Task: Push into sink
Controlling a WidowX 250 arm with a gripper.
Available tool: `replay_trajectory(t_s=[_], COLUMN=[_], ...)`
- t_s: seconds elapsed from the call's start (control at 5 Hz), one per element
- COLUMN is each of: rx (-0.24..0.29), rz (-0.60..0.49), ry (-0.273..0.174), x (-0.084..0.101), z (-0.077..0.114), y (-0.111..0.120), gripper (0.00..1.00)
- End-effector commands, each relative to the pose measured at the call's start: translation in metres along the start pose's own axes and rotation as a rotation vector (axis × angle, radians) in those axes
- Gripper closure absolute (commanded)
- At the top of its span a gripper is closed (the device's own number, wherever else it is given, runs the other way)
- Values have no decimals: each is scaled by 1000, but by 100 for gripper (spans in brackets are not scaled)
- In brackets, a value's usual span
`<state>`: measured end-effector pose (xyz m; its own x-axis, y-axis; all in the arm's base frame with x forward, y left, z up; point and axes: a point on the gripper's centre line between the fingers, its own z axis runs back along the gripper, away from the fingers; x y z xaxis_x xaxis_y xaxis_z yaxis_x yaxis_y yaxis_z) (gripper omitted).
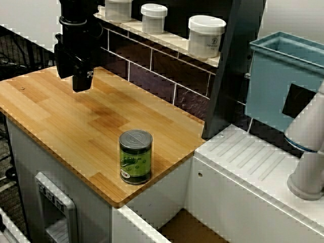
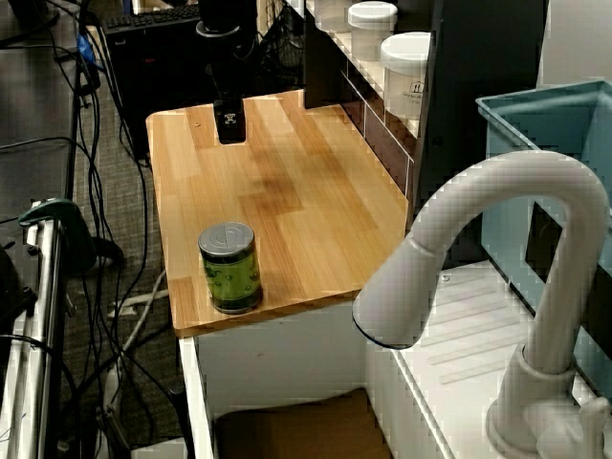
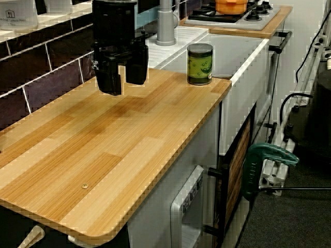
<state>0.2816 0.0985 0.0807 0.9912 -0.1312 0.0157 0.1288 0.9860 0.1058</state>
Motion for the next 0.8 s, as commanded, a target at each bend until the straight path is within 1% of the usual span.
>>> replay_trajectory(t_s=[0.0, 0.2, 0.4, 0.6], rx=[0, -3, -19, -19], rz=[0, -70, -110, -150], ry=[0, -18, -26, -39], x=[0, -9, -18, -27], z=[0, 11, 16, 17], y=[0, -11, -19, -30], gripper=[0, 0, 0, 0])
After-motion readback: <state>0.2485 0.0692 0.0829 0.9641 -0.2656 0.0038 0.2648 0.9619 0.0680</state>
